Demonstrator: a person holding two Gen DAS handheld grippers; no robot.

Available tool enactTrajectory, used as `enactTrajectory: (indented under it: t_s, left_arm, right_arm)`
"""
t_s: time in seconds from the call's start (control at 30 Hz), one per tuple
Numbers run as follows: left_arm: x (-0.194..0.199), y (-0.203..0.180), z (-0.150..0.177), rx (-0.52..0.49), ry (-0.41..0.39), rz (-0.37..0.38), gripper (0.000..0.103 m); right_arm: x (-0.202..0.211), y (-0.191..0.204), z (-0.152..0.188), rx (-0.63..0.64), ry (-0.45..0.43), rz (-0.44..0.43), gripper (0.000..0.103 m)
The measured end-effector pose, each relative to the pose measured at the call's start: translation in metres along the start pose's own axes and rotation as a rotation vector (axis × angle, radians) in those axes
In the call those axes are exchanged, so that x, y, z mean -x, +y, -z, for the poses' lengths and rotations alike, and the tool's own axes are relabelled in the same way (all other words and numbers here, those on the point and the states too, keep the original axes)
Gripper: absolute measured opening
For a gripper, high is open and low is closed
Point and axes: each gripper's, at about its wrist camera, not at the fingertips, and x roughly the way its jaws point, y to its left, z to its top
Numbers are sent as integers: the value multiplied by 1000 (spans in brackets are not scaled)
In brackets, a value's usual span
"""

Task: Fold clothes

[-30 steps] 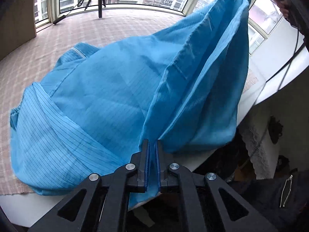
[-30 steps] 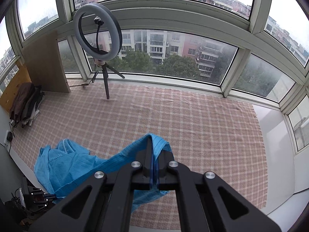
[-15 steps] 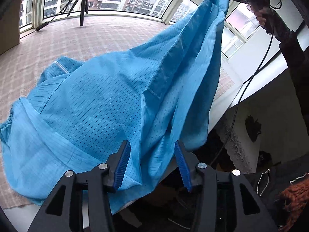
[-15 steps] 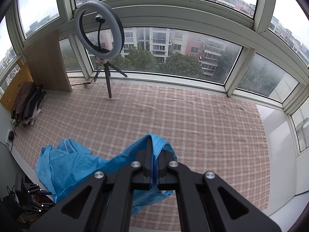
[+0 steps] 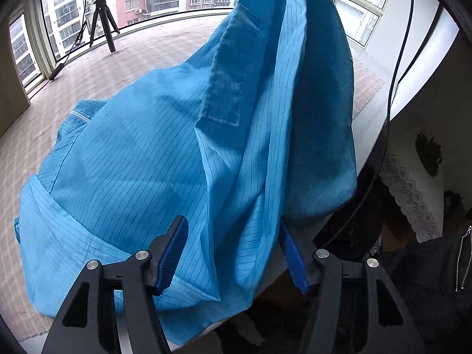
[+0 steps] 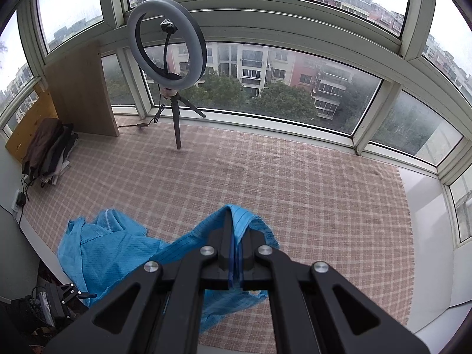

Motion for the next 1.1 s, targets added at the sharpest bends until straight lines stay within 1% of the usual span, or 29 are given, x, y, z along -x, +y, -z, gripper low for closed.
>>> enactTrajectory:
  t_s: [0.07, 0.1, 0.17, 0.2, 0.27, 0.3, 0.33, 0.37, 0.4, 0.53, 0.57, 0.67, 0.7, 0.87, 1.0, 1.07, 1.1]
  left_arm:
    - [-3, 2, 0, -5, 9, 13, 53]
    - [-4, 4, 0, -3, 13, 19, 52]
    - [-5, 11, 1, 21, 21, 29, 31]
    - [-6, 15, 2, 42, 27, 40, 28]
    - [-7, 24, 3, 77, 38, 66, 27]
    - [-8, 26, 3, 78, 43, 72, 26]
    - [-10, 26, 3, 68, 46, 69, 19]
    - [-11, 27, 3, 62, 48, 68, 7]
    - [-12, 28, 3, 62, 49, 69, 1]
    - [12, 44, 0, 138, -12, 122, 0]
    - [23, 48, -1, 145, -36, 115, 0]
    - [78, 61, -11, 118, -132, 40, 0]
    - [102, 67, -16, 107, -169, 1, 0]
    - [219, 114, -50, 31, -340, -242, 0]
    - [316, 144, -70, -30, -459, -428, 0]
    - [366, 149, -62, -53, -522, -498, 0]
    - [388, 149, -57, -69, -548, -517, 0]
  right_arm:
    - [1, 1, 0, 5, -1, -1, 1]
    - [2, 0, 0, 6, -2, -3, 1]
    - [3, -1, 0, 4, -5, -6, 1]
    - [4, -2, 1, 2, -6, -8, 1]
    - [5, -4, 2, 0, -8, -11, 1]
    - [7, -5, 3, -2, -10, -11, 1]
    - [8, -5, 3, -5, -11, -11, 1]
    - [9, -5, 4, -6, -14, -12, 1]
    - [11, -5, 4, -8, -17, -14, 1]
    - [25, -2, 6, -9, -42, -3, 1]
    - [30, -2, 6, -12, -52, 1, 1]
    - [52, -1, 3, -31, -91, 8, 1]
    - [62, 0, 0, -39, -112, 8, 1]
    - [132, 17, -24, -77, -263, 3, 1]
    - [205, 47, -50, -80, -395, -25, 1]
    - [242, 67, -62, -71, -463, -31, 1]
    - [258, 77, -66, -72, -505, -43, 1]
